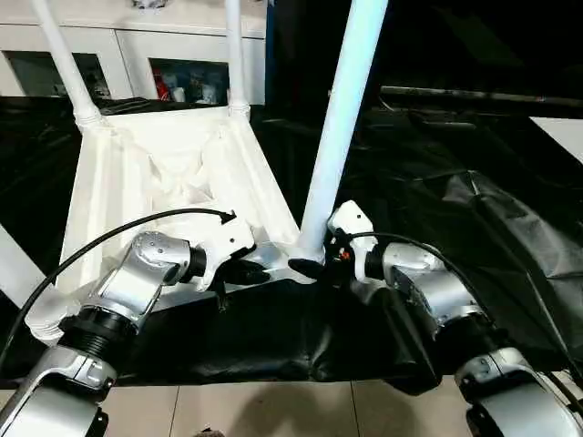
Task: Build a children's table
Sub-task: Rotate leg to tighten
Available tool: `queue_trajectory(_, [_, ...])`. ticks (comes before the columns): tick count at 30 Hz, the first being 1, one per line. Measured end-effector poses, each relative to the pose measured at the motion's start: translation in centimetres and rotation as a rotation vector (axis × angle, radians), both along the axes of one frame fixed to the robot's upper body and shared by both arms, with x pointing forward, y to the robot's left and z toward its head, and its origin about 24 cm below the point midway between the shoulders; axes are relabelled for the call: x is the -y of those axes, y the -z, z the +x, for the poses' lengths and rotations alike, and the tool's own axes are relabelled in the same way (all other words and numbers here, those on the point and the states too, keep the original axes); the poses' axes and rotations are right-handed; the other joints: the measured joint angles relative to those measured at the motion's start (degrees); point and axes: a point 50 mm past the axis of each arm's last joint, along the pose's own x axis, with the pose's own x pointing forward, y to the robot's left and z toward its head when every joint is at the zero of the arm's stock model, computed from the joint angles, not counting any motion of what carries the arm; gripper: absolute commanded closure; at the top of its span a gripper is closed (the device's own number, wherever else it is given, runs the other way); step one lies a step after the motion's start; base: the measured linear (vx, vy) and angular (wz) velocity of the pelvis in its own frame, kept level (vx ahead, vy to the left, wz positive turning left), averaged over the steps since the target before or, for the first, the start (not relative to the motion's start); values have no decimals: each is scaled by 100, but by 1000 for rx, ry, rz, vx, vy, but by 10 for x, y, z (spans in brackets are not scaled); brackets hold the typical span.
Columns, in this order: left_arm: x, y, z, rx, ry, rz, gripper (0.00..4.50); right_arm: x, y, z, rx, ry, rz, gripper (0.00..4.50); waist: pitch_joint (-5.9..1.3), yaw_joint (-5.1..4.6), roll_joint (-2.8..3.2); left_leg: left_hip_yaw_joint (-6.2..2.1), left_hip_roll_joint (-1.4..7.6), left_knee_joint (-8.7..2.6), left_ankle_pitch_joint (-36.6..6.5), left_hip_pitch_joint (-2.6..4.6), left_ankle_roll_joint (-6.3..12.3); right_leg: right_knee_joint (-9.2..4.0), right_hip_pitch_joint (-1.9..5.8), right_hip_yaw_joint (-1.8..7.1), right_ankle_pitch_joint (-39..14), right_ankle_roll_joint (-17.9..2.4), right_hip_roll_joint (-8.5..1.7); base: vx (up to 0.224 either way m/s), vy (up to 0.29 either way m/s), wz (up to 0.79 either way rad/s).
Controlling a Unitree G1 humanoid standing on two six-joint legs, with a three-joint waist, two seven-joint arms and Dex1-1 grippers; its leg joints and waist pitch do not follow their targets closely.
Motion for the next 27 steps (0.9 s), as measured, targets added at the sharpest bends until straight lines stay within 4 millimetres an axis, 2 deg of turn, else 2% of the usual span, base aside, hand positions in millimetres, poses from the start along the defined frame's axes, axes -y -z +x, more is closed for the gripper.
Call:
queue_trajectory(4, [0,0,0,1,0,1,450,-1,0,0,1,-13,7,98,1,-2,-3,0,1,0,0,0,0,0,0,0,-3,4,0,0,0,0])
queue_trajectory(7, [0,0,0,2,0,1,450,-1,3,-1,-4,-18,10,137,1,-2,-3,0,1,0,0,0,0,0,0,0,-7,11,0,0,0,0])
queue_trajectory(12, [0,0,0,2,-1,2,450,-2,3,0,-8,-30,13,167,1,-6,-3,0,2,0,0,1,0,0,0,0,-11,19,0,0,0,0])
queue_trajectory(22, [0,0,0,5,-1,3,450,-1,5,0,-5,-31,19,174,1,-4,-4,0,8,0,0,2,0,0,0,0,-12,19,0,0,0,0])
queue_trajectory(25, [4,2,3,18,-48,-12,450,-2,8,3,-1,54,38,174,0,-15,-5,2,8,1,0,9,0,2,2,2,-12,20,0,0,0,0])
queue_trajectory(27, [13,4,9,46,-104,-10,450,-4,12,6,-3,187,70,175,0,-25,-5,6,7,1,0,20,0,2,6,7,-13,21,0,0,0,0])
